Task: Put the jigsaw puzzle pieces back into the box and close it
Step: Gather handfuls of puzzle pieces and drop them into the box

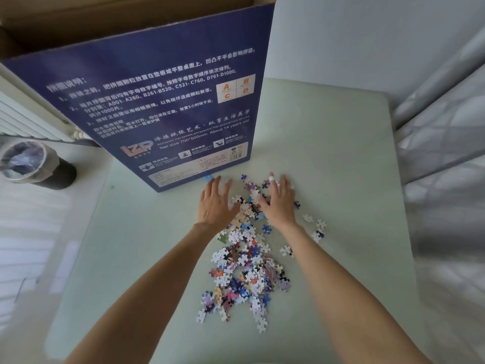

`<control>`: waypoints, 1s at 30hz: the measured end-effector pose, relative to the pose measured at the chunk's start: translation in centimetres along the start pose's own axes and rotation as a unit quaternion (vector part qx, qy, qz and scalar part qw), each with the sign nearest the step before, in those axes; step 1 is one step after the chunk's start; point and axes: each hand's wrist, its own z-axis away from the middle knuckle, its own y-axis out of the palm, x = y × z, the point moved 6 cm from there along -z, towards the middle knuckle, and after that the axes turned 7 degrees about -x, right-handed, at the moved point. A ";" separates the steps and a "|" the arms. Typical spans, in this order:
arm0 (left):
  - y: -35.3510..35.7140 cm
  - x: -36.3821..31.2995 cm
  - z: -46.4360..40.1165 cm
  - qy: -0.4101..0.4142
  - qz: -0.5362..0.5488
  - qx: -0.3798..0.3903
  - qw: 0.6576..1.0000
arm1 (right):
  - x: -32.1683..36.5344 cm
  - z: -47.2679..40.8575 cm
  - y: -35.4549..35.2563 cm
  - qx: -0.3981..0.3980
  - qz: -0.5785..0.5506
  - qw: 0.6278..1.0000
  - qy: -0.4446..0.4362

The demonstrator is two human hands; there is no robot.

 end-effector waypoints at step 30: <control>1.7 -0.8 10.9 0.088 0.029 0.137 0.986 | 1.9 13.7 1.1 0.084 0.107 0.987 -0.080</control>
